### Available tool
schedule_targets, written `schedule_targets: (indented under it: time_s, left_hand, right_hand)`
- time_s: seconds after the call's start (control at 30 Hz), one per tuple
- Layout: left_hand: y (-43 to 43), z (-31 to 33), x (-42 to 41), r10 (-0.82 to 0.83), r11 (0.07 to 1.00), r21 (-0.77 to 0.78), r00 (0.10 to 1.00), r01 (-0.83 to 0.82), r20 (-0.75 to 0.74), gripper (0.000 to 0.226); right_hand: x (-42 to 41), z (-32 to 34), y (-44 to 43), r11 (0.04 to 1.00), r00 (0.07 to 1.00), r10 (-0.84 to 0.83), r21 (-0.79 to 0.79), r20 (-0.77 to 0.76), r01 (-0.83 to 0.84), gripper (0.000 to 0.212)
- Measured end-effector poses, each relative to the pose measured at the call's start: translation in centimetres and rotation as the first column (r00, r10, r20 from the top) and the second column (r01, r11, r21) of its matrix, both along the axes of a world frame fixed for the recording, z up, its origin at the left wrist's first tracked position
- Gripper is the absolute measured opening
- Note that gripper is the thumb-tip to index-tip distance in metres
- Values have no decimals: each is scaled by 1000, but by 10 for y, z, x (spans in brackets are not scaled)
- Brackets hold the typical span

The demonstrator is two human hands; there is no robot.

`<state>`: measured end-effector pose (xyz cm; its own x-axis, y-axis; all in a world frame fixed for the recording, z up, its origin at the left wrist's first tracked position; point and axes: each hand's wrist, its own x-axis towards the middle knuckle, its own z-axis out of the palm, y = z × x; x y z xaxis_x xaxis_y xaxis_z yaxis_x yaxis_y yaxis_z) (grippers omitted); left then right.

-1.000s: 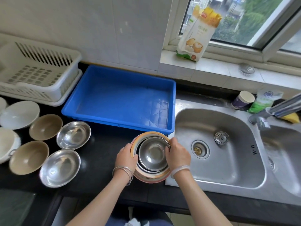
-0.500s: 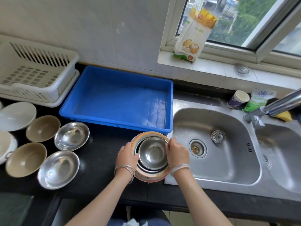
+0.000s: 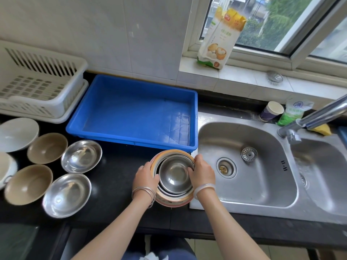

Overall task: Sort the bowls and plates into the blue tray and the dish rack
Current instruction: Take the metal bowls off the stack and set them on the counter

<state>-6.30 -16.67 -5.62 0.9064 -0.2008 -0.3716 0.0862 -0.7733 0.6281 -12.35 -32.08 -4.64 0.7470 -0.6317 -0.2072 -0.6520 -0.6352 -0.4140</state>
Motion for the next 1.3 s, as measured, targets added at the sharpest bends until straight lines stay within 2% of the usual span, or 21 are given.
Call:
schedule_targets:
  time_s: [0.07,0.17,0.33,0.53,0.63,0.97,1.1,1.2,1.3]
  left_hand:
    - [1,0,0,0,1000,1,1000,0,-2,23]
    - [1,-1,0,3,1000,-13,1000,-3,-4,23]
    - [0,0,-1,-12,1000,-1,1000,12,1,26]
    - [-8,5,-1,-83,991,105,996,84,-12,44]
    - [-11,6,0,-84,988,131,996,82,9,35]
    - [-15,25,4,-178,965,222,971,140,159,20]
    - [-20,37,8,-180,970,208,945,124,274,13]
    - [-20,46,14,-146,982,159,952,106,268,17]
    - [-9,52,21,-47,998,50,962,35,268,16]
  right_hand:
    - [4,1,2,998,999,16,-56,-30,-18,11]
    - [4,2,5,988,997,56,-138,-53,-63,15]
    - [5,7,5,977,998,57,-205,14,-53,15]
    - [3,21,-5,988,968,-113,-74,226,132,12]
    - [2,25,-14,979,944,-184,-31,274,200,12]
    - [-7,25,-25,970,918,-241,96,315,222,14]
    - [-8,34,-31,964,912,-250,166,324,206,9]
    - [-7,44,-34,945,902,-274,265,334,189,8]
    - [-1,56,-36,944,900,-253,292,355,150,9]
